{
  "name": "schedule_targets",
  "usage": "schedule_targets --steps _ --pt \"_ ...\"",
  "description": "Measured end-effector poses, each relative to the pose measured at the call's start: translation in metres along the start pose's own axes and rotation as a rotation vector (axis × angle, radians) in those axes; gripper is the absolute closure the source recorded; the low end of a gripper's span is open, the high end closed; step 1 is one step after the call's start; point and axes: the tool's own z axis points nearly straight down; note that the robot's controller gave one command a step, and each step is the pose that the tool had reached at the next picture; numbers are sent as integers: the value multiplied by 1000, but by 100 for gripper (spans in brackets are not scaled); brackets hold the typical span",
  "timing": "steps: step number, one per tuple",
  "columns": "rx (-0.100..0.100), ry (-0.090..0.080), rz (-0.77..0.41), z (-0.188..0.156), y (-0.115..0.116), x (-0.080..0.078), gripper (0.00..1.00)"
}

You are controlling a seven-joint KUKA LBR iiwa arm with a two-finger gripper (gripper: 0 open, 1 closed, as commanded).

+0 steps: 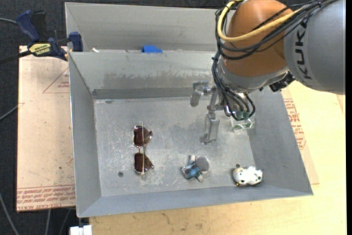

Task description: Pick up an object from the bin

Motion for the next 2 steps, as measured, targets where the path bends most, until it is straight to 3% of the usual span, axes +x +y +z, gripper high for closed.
schedule_targets --steps 1,2 --pt "-1 -8 1 -5 0 -1 0" --pt "0 -16 -53 31 3 -15 0"
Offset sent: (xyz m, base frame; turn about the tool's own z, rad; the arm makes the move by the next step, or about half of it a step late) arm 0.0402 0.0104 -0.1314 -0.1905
